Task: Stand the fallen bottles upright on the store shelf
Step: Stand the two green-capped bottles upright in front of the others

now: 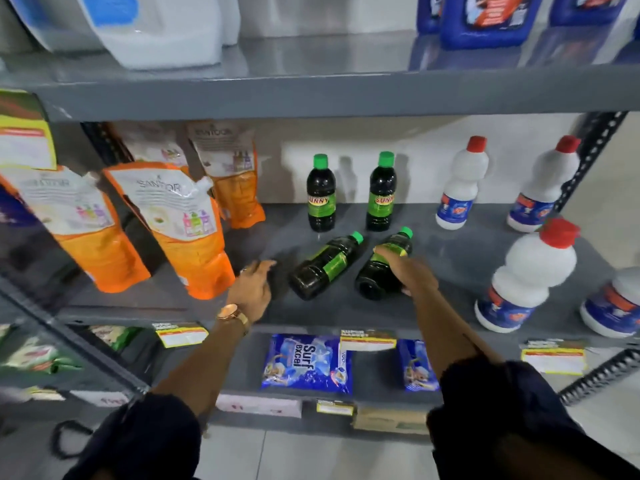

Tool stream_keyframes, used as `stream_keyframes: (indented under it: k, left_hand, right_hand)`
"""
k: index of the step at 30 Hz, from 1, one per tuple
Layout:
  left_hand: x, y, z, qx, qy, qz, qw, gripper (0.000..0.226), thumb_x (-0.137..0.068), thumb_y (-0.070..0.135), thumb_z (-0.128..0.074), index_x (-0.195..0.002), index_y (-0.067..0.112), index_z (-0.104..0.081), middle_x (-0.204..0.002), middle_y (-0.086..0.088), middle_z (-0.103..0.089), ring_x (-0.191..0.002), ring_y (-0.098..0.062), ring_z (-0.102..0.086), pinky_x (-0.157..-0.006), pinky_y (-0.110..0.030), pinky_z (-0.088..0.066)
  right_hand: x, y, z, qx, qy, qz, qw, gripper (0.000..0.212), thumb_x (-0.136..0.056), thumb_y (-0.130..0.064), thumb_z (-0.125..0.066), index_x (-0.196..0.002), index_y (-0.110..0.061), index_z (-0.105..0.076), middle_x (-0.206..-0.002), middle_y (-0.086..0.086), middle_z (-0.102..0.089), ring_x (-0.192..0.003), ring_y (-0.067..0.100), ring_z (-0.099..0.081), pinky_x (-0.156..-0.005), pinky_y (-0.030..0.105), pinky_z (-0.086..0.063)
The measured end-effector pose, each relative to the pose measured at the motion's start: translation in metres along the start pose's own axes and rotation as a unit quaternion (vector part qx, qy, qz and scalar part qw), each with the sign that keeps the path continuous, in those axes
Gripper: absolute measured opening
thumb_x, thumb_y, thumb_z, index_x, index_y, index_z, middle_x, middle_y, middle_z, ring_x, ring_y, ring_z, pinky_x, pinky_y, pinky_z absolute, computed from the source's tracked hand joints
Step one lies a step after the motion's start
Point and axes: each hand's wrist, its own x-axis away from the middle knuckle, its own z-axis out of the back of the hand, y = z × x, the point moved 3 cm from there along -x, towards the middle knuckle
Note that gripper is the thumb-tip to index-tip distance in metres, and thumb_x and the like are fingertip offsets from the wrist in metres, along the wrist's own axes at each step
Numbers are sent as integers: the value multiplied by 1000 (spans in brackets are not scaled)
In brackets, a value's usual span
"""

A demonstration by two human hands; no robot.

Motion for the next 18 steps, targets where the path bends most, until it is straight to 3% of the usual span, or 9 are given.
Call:
stream_keyframes:
  k: [2,4,8,10,15,17,18]
  left_hand:
    - [-8,-7,-8,-19,2,-20,1000,54,-65,8,-38,-117,6,-56,-111,-23,-60,-98,-44,-54,-85,-48,-47]
    - [-17,-12,-15,-25,1,-32,999,50,-66,6,-43,-114,3,-57,-108,-24,-59,-94,-46,-54,-83,-50,-47]
    - [-23,-13,-24,-35,-4,-47,998,46,-69,-3,-57,-115,-2,-57,-111,-27,-58,-90,-49,-55,-80,-51,-48]
    - [-24,-16,-25,-38,4,-54,998,45,-70,2,-53,-114,-1,-57,-111,-27,-58,-89,-47,-55,-78,-49,-49]
    - [-27,-19,-28,-45,4,-57,997,47,-72,12,-43,-116,2,-56,-113,-23,-58,-91,-42,-55,-81,-47,-48]
    - [-28,-19,-28,-52,7,-60,997,46,-73,14,-44,-116,3,-55,-113,-21,-57,-94,-41,-55,-82,-47,-47]
    - [-28,-20,-28,-56,11,-63,996,44,-74,14,-45,-116,4,-55,-113,-21,-57,-94,-40,-54,-81,-47,-47]
  right_hand:
    - [-3,-1,-9,10,38,5,999,89,-71,-78,-50,-122,-6,-57,-120,15,-61,-108,34,-60,-96,41,-47]
    - [0,2,-16,-18,99,30,994,75,-81,-67,-51,-119,-3,-58,-121,19,-61,-112,37,-57,-92,40,-43]
    - [13,2,-21,-198,231,184,935,57,-76,-47,-67,-108,-1,-56,-94,14,-66,-89,33,-64,-77,36,-45]
    - [11,-5,-25,-221,238,226,918,61,-74,-36,-74,-118,-3,-47,-95,7,-63,-83,24,-62,-74,29,-45]
    - [-4,-11,-34,-231,215,265,911,69,-72,-20,-82,-125,-5,-41,-114,7,-61,-99,15,-60,-79,3,-40]
    - [-7,-5,-38,-221,193,259,920,77,-73,-13,-80,-136,-8,-36,-120,4,-57,-105,14,-56,-86,6,-41]
    - [-8,1,-41,-215,186,254,924,78,-74,-11,-79,-139,-9,-36,-121,4,-57,-106,14,-56,-92,15,-44]
